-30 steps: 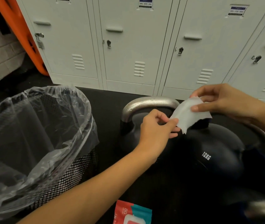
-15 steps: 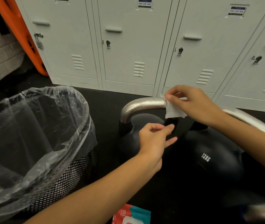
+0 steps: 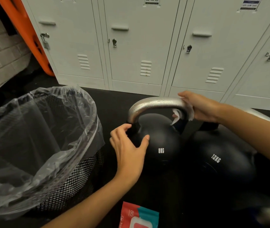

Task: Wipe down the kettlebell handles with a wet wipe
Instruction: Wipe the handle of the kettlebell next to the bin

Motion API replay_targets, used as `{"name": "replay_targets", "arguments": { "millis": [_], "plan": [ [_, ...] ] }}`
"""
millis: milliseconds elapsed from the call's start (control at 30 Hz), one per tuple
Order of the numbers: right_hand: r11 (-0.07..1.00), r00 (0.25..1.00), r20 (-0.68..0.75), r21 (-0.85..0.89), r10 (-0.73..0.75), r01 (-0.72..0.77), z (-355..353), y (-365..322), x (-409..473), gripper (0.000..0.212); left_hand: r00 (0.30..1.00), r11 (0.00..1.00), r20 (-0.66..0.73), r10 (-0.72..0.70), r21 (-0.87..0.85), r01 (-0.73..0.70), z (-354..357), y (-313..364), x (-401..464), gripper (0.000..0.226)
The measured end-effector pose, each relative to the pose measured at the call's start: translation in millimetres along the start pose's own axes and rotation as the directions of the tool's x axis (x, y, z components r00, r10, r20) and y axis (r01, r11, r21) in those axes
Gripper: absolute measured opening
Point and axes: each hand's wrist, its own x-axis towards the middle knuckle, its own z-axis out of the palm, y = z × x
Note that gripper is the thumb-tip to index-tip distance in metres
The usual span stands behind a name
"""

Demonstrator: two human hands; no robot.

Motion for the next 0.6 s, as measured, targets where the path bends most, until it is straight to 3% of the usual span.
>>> {"name": "replay_targets", "arguments": {
  "millis": [100,167,267,333,467,600],
  "plan": [
    [0.949,0.980,-0.135,-0.298,-0.147,0.101,14,-13,6,0.053,0.997,0.995,0.021,-0.070,0.068,0.068,1,-9,1,0.075],
    [0.947,0.962,-0.180,-0.286,-0.204,0.147,17,-9,8,0.051,0.991,0.992,0.094,-0.092,0.094,0.083,2,-13,1,0.093],
    [0.994,0.953,-0.286,0.018,-0.102,0.112,12,11,8,0.037,0.964,0.989,0.234,-0.129,0.096,0.109,4,-15,1,0.113],
    [0.968,0.971,-0.240,0.240,-0.018,0.077,13,23,3,0.037,0.941,0.988,0.302,-0.152,0.085,0.132,4,-16,2,0.119],
    [0.929,0.976,-0.204,0.369,0.074,0.006,19,31,-3,0.049,0.921,0.984,0.351,-0.168,0.008,0.176,4,-19,5,0.120],
    [0.823,0.916,-0.279,0.561,0.287,-0.088,21,35,-1,0.038,0.930,0.985,0.333,-0.157,-0.019,0.174,6,-21,9,0.114]
  ]
}}
